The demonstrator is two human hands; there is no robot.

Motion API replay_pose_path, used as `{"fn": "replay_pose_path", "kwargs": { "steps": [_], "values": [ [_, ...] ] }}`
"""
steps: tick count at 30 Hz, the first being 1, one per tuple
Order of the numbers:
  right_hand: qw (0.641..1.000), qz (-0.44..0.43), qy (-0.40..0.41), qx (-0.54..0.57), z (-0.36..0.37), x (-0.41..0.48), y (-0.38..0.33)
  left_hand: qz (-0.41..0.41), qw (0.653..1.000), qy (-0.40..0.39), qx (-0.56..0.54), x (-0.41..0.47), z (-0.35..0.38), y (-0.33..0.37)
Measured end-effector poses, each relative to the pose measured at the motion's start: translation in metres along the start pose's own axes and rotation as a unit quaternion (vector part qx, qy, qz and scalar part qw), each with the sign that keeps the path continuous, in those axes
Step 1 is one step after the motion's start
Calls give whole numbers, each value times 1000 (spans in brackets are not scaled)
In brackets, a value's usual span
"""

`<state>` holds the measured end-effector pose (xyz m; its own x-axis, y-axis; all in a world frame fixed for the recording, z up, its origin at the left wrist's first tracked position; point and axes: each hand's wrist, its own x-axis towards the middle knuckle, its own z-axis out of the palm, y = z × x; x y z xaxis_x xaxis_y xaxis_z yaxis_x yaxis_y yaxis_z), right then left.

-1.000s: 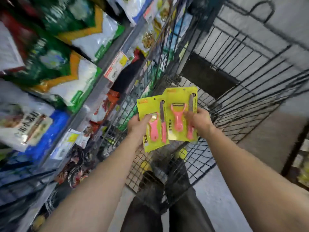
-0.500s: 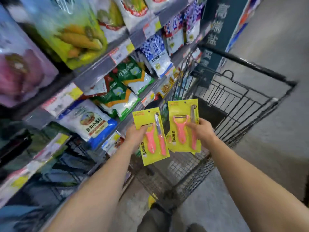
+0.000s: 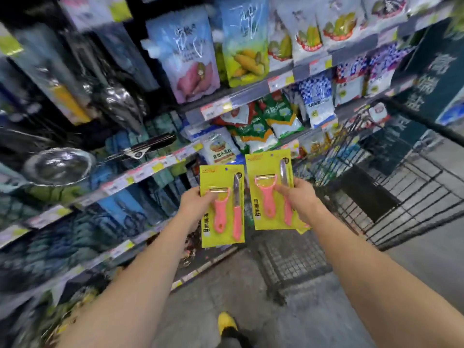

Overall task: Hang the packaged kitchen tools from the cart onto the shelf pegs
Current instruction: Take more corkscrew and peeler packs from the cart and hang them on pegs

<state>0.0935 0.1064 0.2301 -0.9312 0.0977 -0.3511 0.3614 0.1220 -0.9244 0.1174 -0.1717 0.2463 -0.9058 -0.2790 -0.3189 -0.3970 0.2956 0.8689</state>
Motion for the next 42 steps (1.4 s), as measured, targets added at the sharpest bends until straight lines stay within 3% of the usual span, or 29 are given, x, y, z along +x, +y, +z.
{"fn": "replay_pose_path", "kwargs": {
  "steps": [6,15,26,34,42],
  "values": [
    [994,-46,-96,-32,92,-33,-31,-11,993,99,-58,-45,-105,-39],
    [961,-100,-247,-75,307,-120,-53,-38,959,252,-123,-149,-309,-125],
    [914,-146,-359,-118,577,-325,-48,-63,909,383,-155,-306,-573,-264],
    [891,-168,-403,-125,726,-422,-48,-61,900,405,-150,-359,-703,-315],
    [872,-145,-446,-142,876,-449,-40,-88,883,427,-172,-357,-808,-377]
  ]
}}
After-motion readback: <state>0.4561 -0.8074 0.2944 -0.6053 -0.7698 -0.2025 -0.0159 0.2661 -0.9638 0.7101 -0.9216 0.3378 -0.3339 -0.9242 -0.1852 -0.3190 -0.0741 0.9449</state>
